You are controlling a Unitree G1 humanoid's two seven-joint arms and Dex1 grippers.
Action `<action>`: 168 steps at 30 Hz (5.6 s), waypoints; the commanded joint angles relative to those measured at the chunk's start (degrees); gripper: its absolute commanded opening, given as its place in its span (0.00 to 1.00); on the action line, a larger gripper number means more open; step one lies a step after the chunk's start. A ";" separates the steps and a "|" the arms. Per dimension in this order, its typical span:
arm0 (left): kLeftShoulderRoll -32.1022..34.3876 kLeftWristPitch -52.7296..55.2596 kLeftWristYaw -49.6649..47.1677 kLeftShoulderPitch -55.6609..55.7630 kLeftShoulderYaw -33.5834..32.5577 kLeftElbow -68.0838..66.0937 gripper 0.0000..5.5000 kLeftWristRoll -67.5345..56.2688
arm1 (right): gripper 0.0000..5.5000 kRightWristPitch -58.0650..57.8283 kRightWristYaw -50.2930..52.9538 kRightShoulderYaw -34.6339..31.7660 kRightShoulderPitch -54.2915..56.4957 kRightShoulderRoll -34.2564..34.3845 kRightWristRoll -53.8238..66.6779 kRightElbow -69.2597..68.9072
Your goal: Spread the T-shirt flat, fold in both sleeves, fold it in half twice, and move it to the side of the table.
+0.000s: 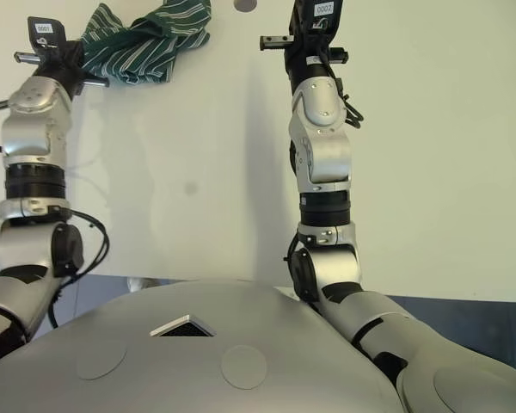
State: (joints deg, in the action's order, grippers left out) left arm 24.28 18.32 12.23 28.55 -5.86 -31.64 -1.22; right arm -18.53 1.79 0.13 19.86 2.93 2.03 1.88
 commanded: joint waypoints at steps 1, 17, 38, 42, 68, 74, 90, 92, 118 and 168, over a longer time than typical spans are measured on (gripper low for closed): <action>7.75 -9.34 12.12 8.47 5.64 -20.67 0.17 5.75 | 0.00 0.03 0.03 0.20 1.13 0.17 -0.11 1.13; 10.51 -14.44 33.76 15.65 2.96 -41.34 0.30 3.44 | 0.00 0.02 0.16 -1.16 2.22 0.60 0.69 3.88; 28.17 13.91 68.74 -20.61 6.18 40.72 0.00 -12.48 | 0.19 4.19 -32.11 8.59 12.92 -16.99 -1.37 15.71; 35.15 16.63 69.57 -30.47 2.30 49.79 0.00 -13.13 | 0.34 12.52 -42.25 15.48 16.45 -20.50 -5.81 21.32; 39.36 12.96 58.63 -32.49 1.31 48.74 0.00 -12.91 | 0.38 20.16 -31.92 38.72 20.25 -8.29 -36.19 26.25; 38.70 13.04 57.23 -32.23 2.27 48.73 0.00 -13.15 | 0.19 19.13 -31.07 36.93 20.81 -7.98 -36.27 28.26; 16.41 -5.38 26.59 16.36 7.95 11.52 0.00 1.16 | 0.00 7.25 -21.36 -2.64 37.72 -7.99 -3.64 28.69; 11.81 -12.05 20.33 32.33 10.48 -7.46 0.00 5.91 | 0.00 9.48 -20.45 -8.49 48.37 -12.86 0.57 39.09; 40.55 0.92 79.81 23.10 17.30 16.96 0.00 -18.29 | 0.00 -6.10 -91.34 7.84 37.73 -56.93 17.92 14.44; 6.85 6.89 29.19 0.15 26.02 12.30 0.01 4.94 | 0.00 13.99 -28.16 12.51 26.13 -16.80 -4.04 61.77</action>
State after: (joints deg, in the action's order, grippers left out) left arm 34.18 25.50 41.05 24.10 19.87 -14.07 2.99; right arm -6.47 -28.32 14.23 44.77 -16.12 -2.07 60.13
